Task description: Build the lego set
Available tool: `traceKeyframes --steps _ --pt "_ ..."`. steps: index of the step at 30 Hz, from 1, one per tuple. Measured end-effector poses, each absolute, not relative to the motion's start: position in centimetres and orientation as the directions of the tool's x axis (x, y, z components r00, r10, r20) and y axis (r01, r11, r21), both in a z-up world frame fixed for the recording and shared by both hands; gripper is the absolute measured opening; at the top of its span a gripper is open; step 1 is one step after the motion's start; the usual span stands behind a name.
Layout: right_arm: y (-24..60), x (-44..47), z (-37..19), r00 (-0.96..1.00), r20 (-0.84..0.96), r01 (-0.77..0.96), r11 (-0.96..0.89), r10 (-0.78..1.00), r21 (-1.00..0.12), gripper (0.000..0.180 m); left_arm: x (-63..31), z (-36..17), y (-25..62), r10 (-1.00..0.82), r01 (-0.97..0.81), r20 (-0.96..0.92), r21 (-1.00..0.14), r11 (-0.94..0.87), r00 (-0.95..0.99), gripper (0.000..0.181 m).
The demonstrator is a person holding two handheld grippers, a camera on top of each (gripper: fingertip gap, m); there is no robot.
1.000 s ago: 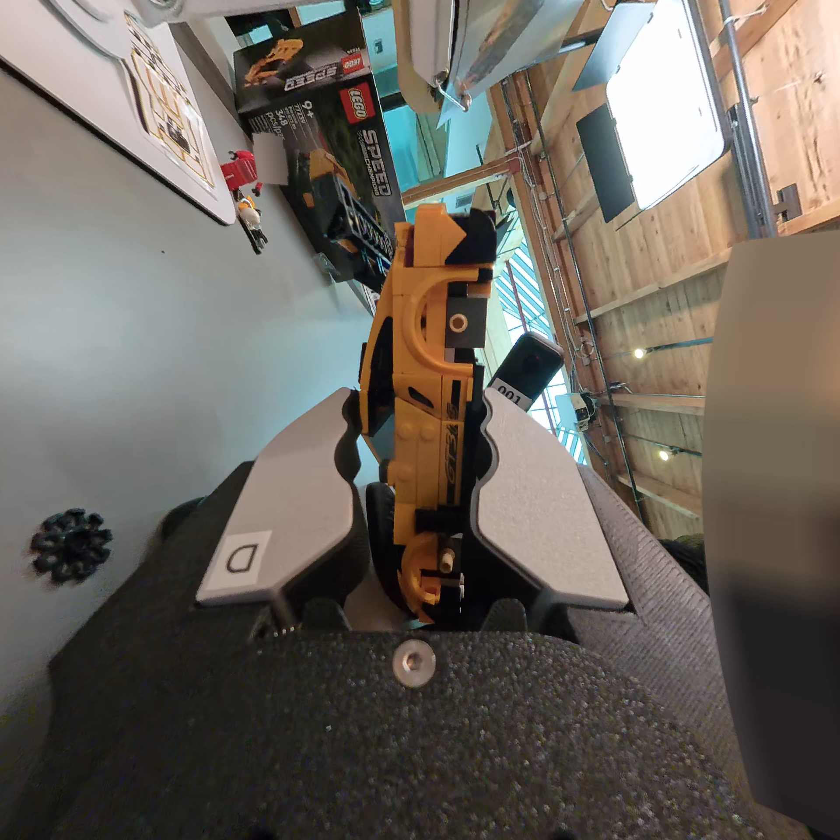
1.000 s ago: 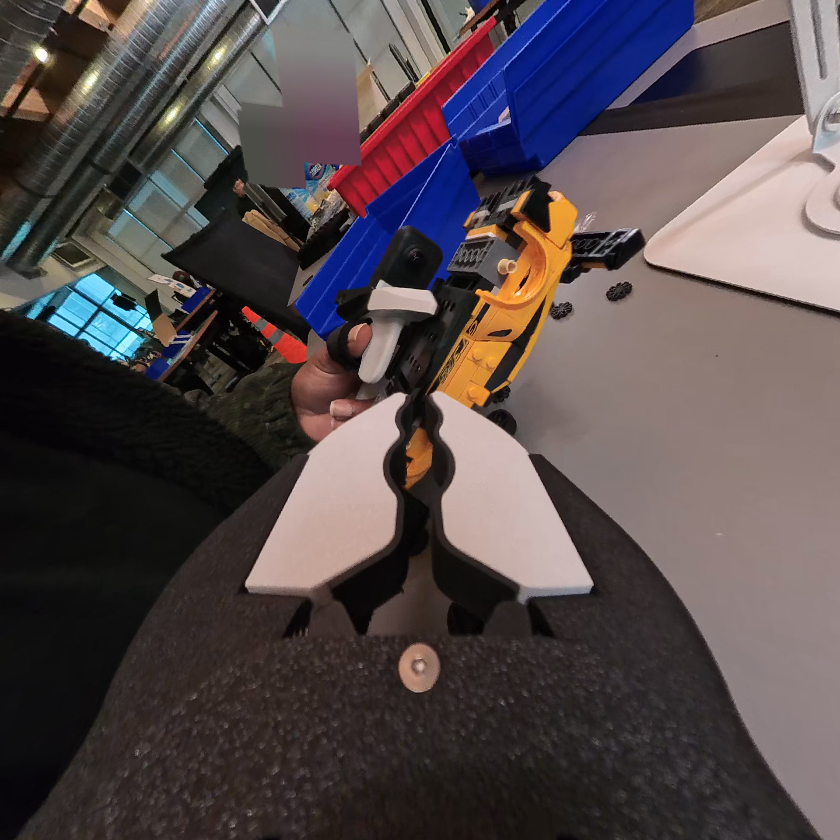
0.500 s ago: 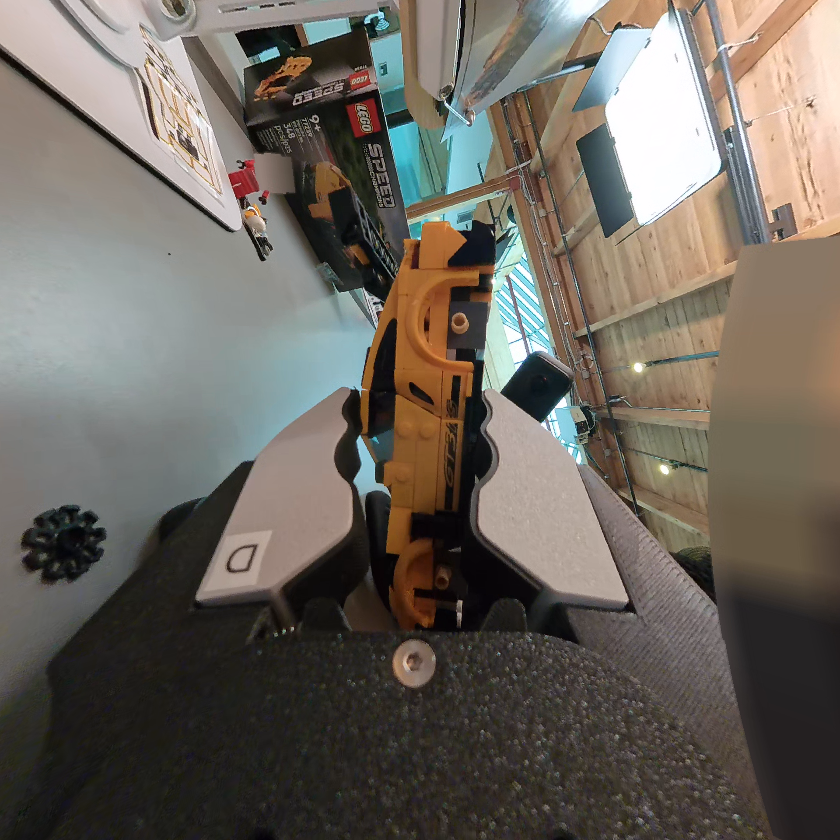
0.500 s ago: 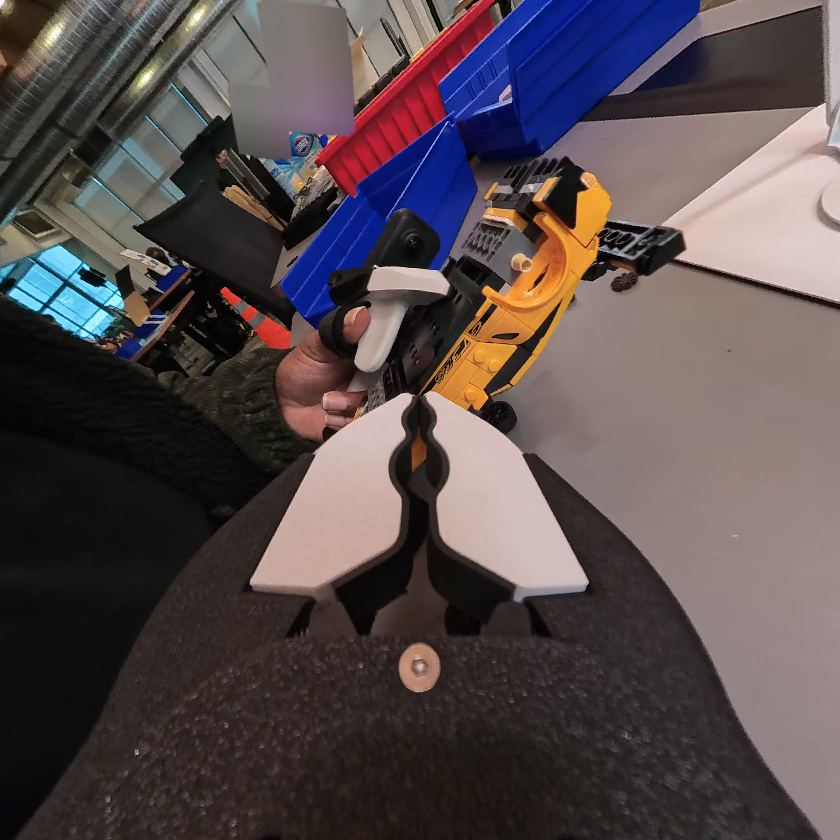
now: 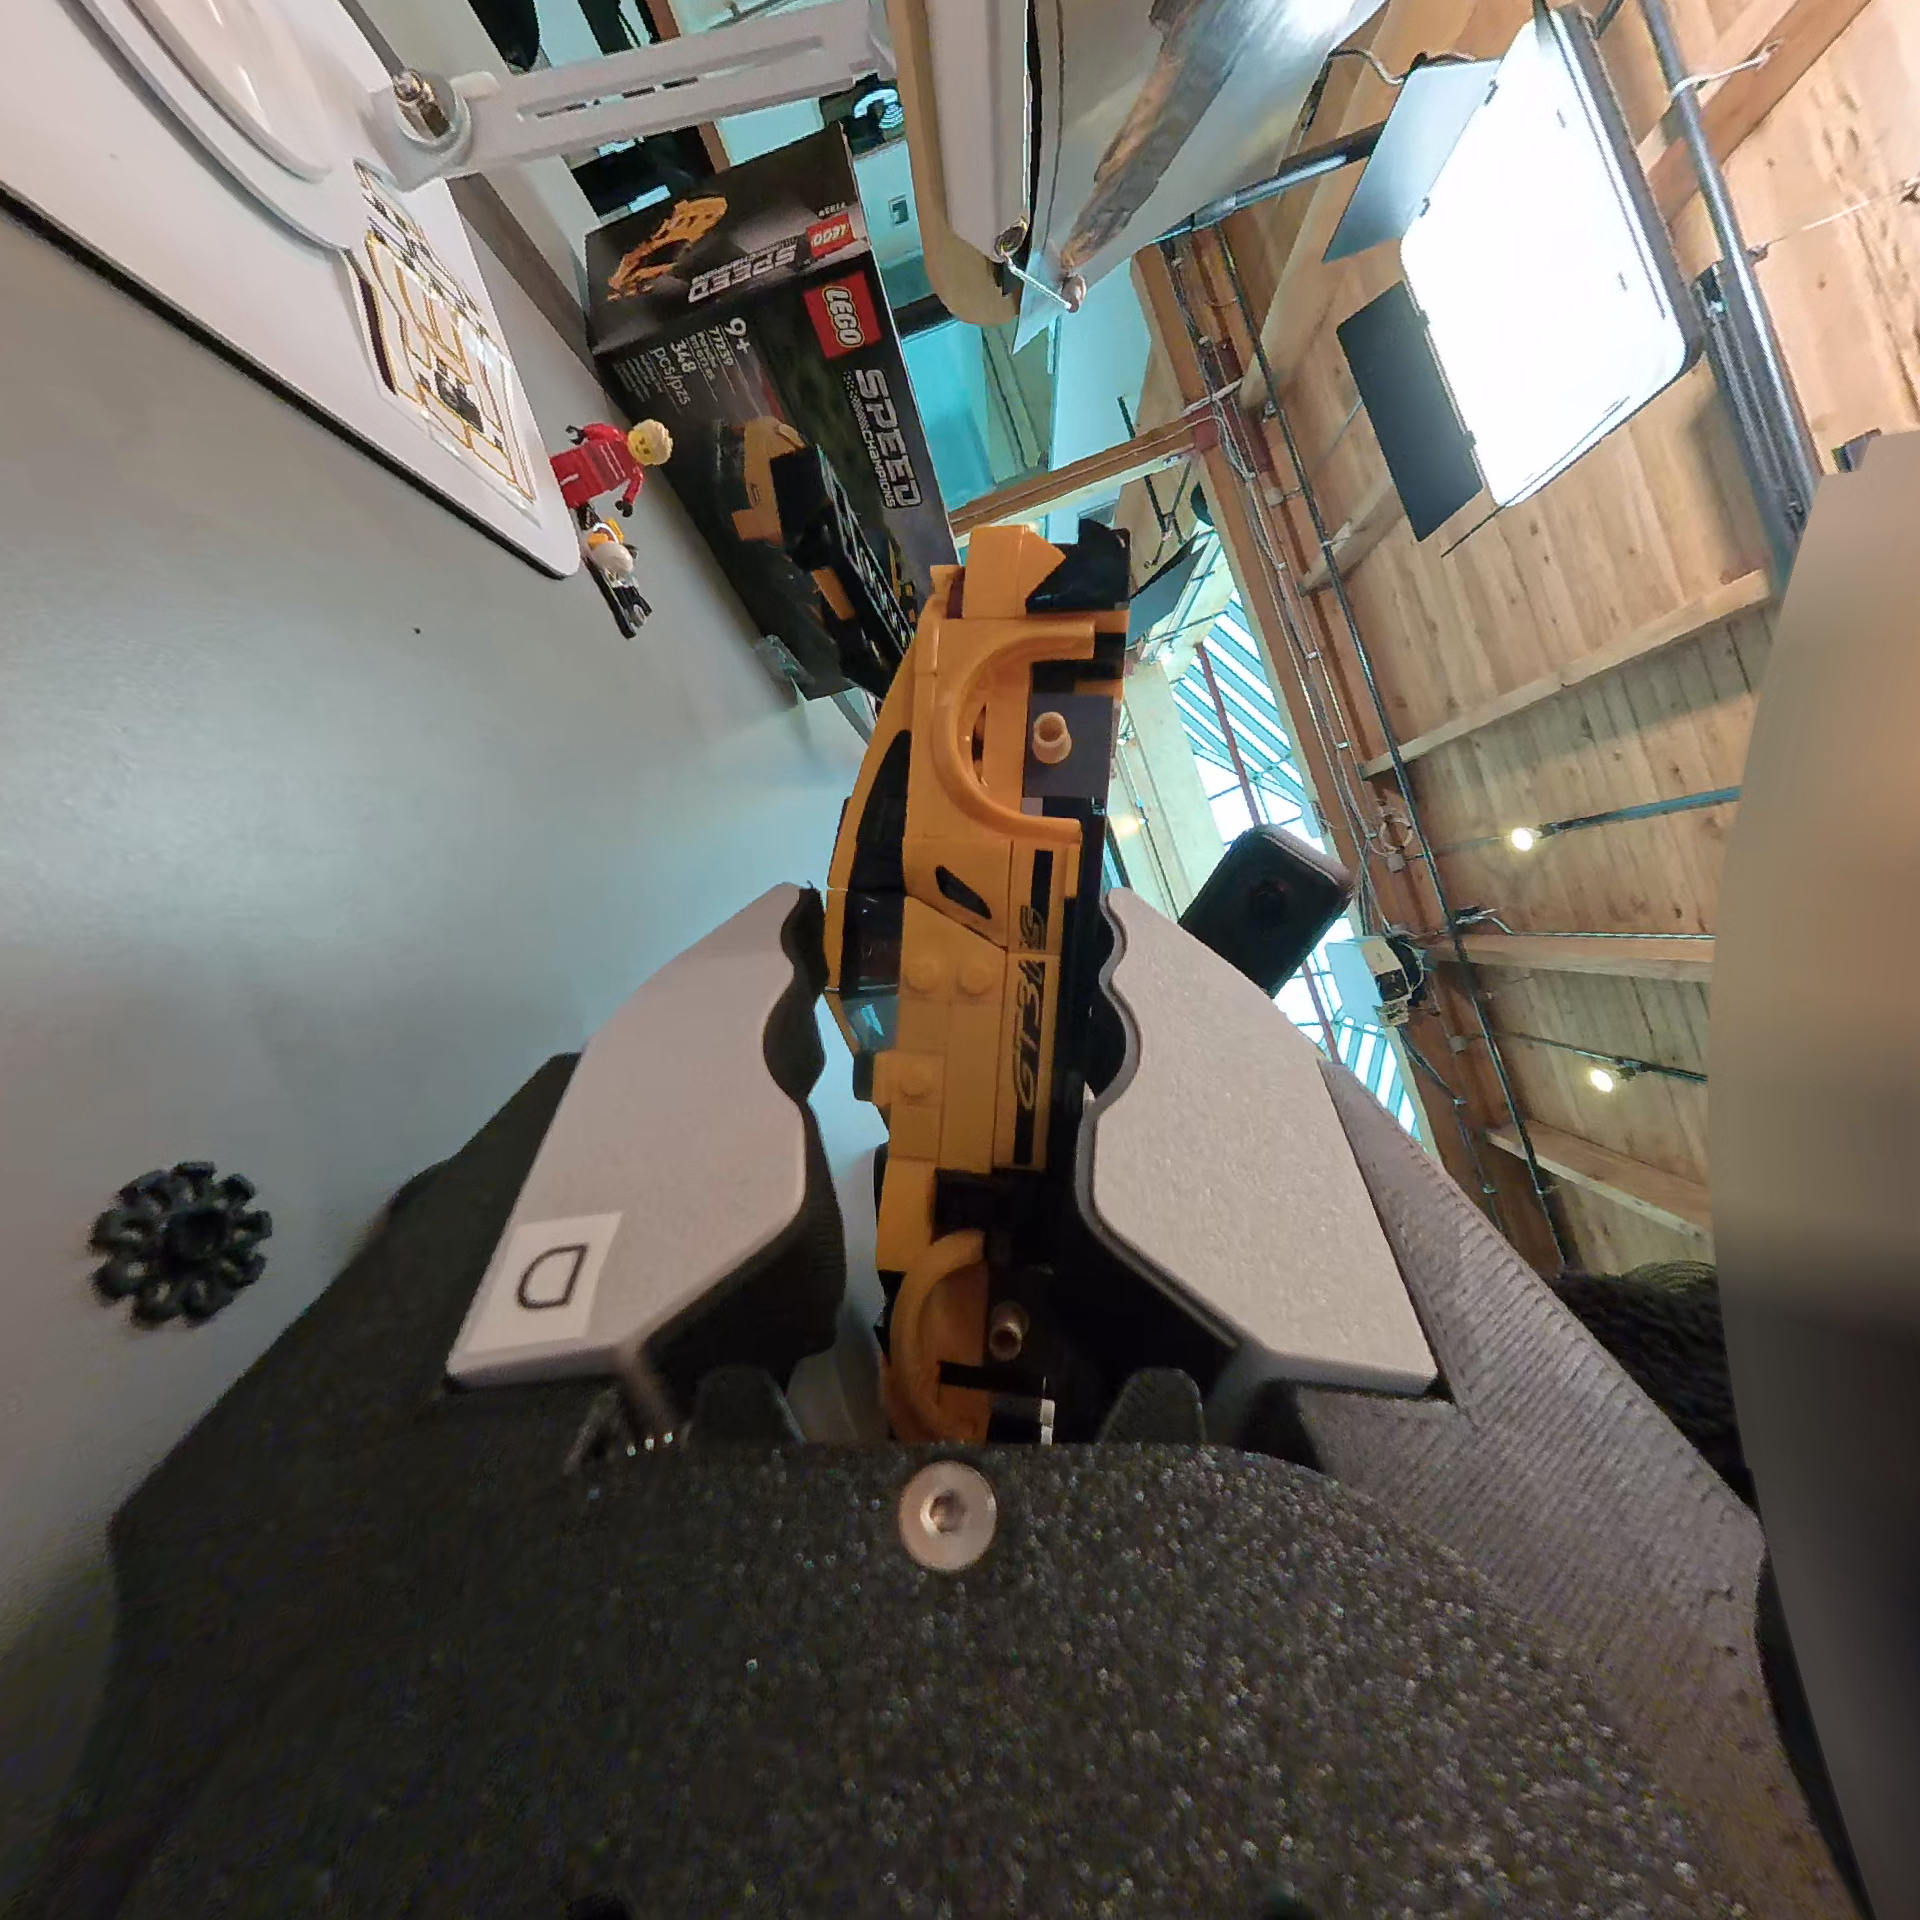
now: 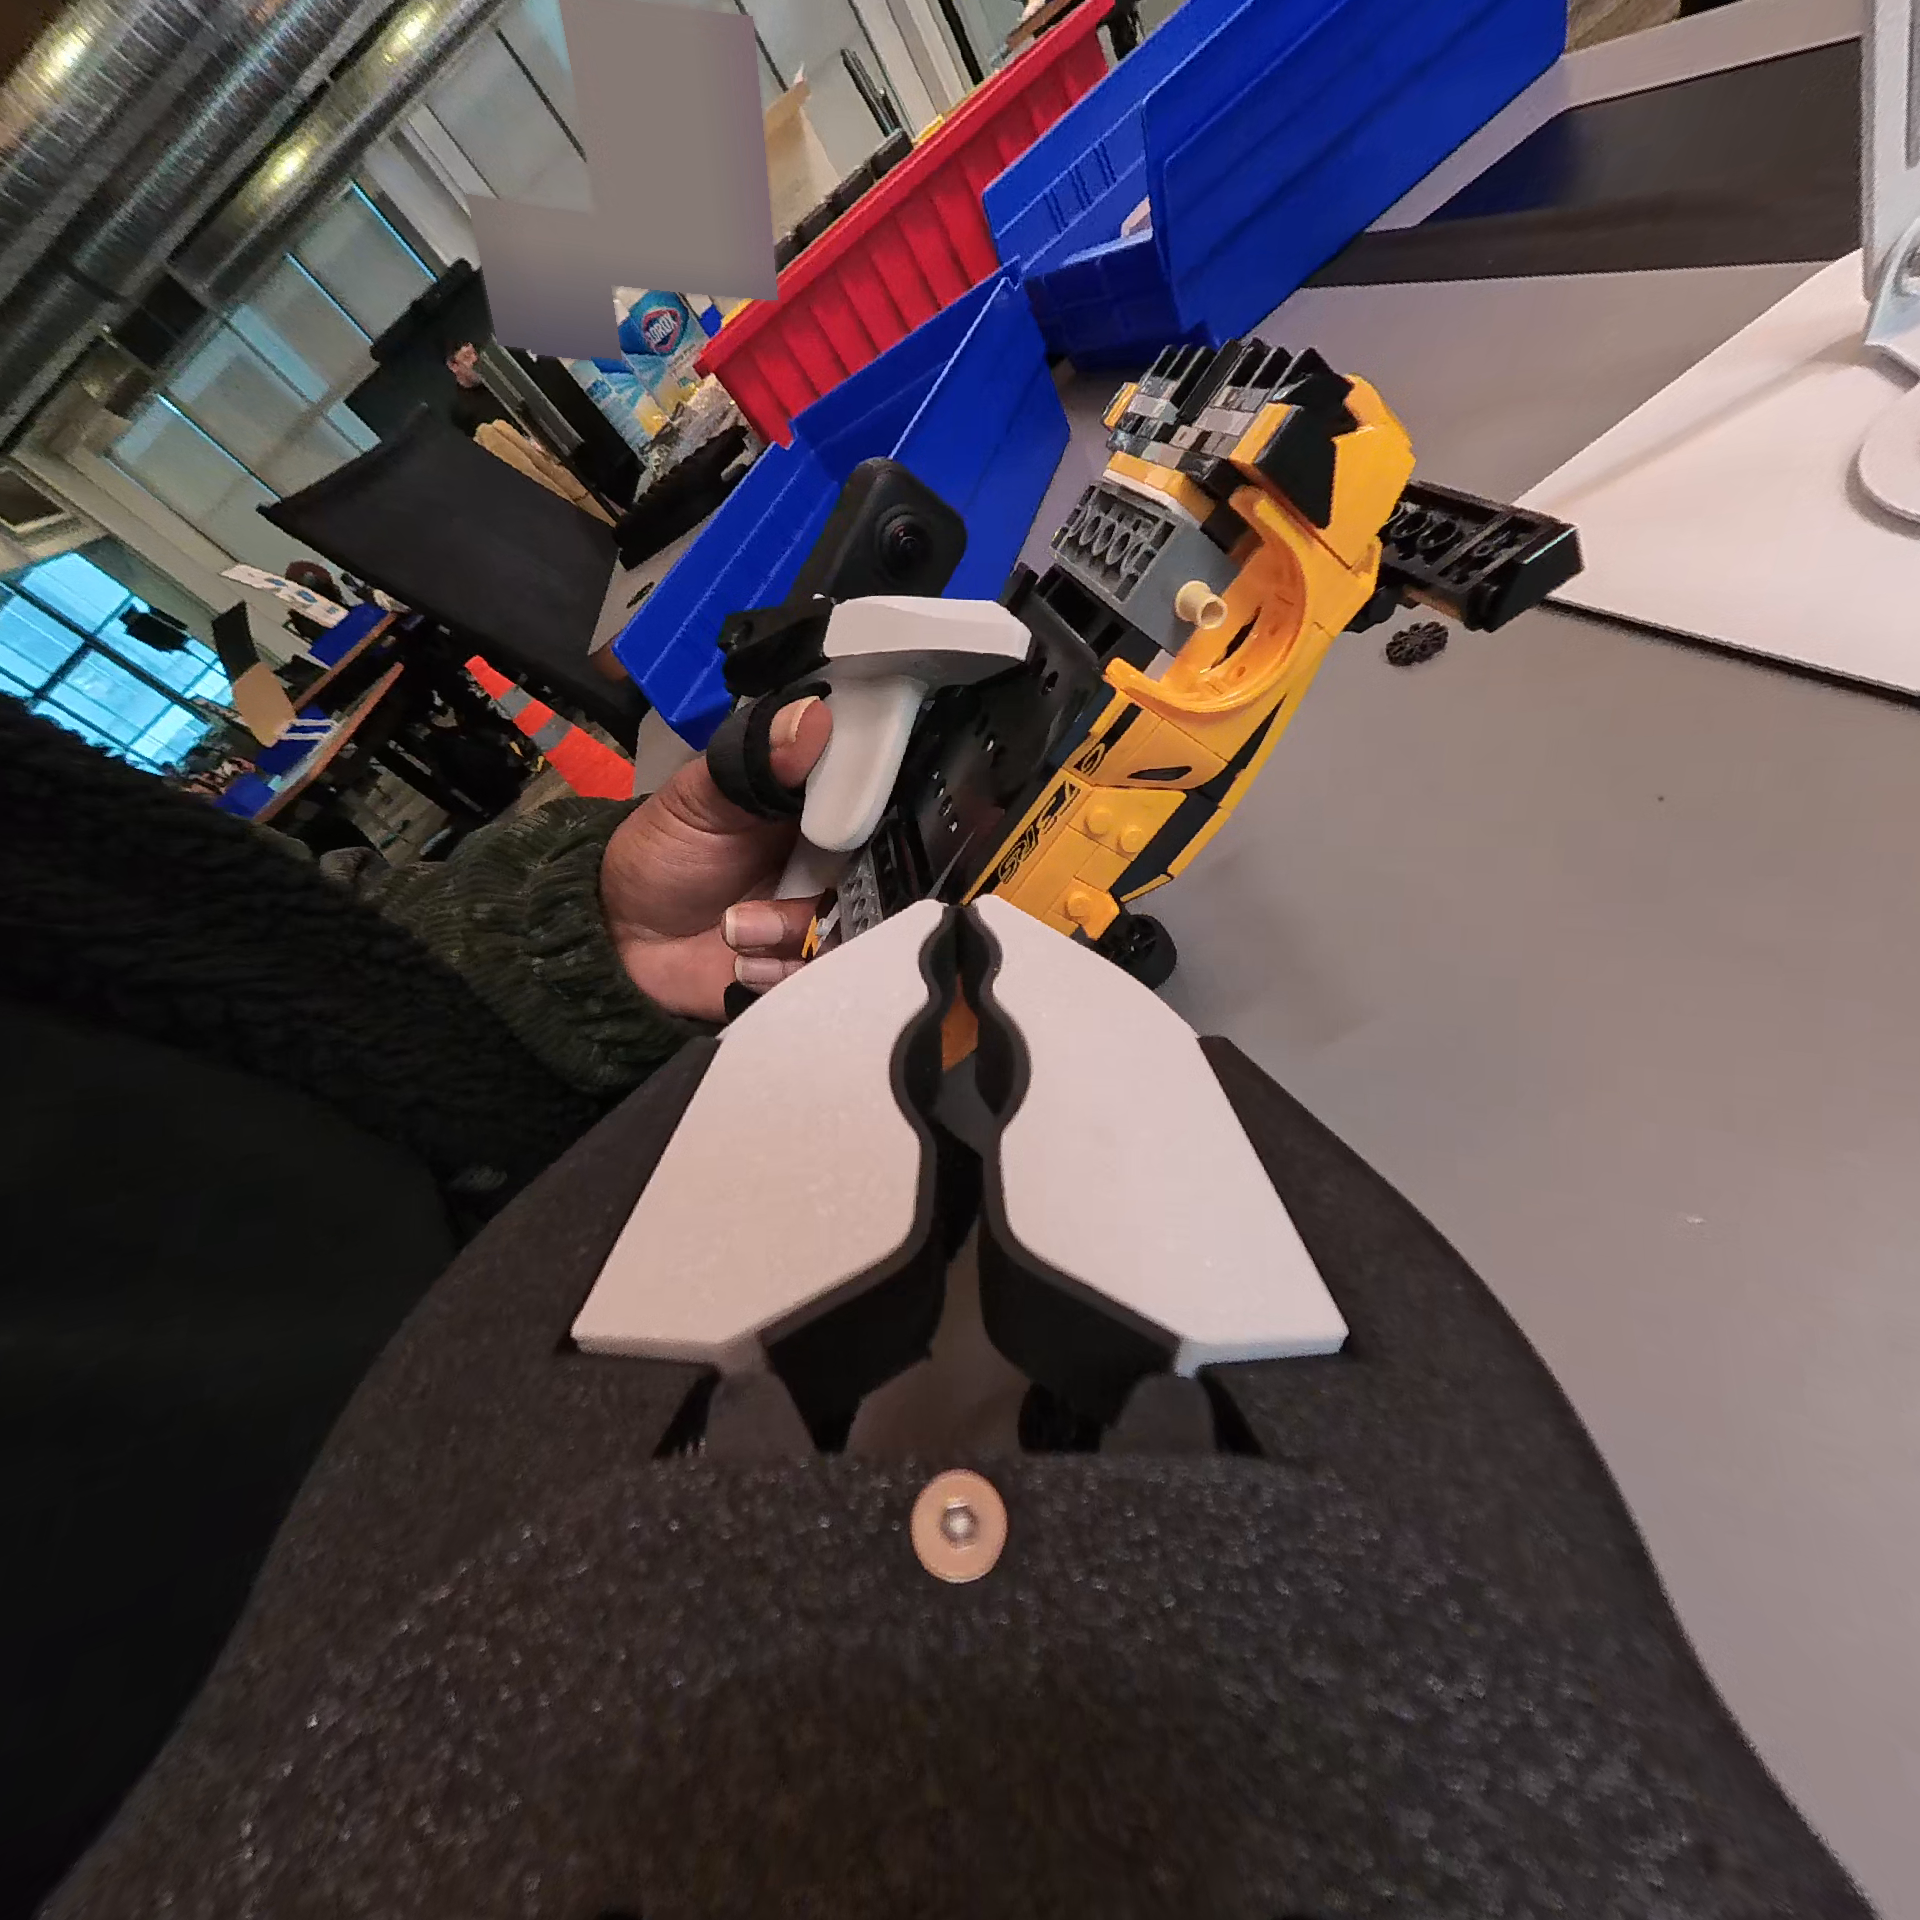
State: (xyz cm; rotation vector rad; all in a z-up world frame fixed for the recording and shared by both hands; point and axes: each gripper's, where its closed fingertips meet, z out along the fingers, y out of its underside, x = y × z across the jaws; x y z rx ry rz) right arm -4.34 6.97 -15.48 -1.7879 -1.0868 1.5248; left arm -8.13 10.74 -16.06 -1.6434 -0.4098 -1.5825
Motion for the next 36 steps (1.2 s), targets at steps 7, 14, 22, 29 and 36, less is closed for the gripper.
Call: traceKeyframes --steps 7,14,22,29,36 --pt "7.1 -4.2 -15.3 0.015 -0.549 0.215 -0.539 0.836 -0.815 0.005 -8.3 -16.3 10.9 -0.264 0.725 0.959 -0.252 -0.641 0.099 0.049" --pt "7.0 -4.3 -15.0 0.031 -0.529 0.218 -0.522 0.848 -0.824 0.018 -8.8 -16.0 11.0 -0.263 0.745 0.965 -0.178 -0.643 0.003 0.048" --pt "5.7 -5.8 -11.8 0.023 -0.497 0.161 -0.494 0.868 -0.855 0.045 -10.4 -11.7 10.0 -0.409 0.732 0.816 0.025 -0.681 -0.408 0.048" --pt "4.8 -6.8 -10.3 -0.013 -0.566 0.112 -0.562 0.824 -0.82 0.059 -10.3 -9.7 9.1 -0.505 0.726 0.738 -0.029 -0.687 -0.448 0.048" --pt "4.3 -7.0 -9.5 0.011 -0.498 0.096 -0.496 0.867 -0.863 0.058 -9.2 -9.0 8.7 -0.536 0.716 0.71 -0.066 -0.695 -0.456 0.048"
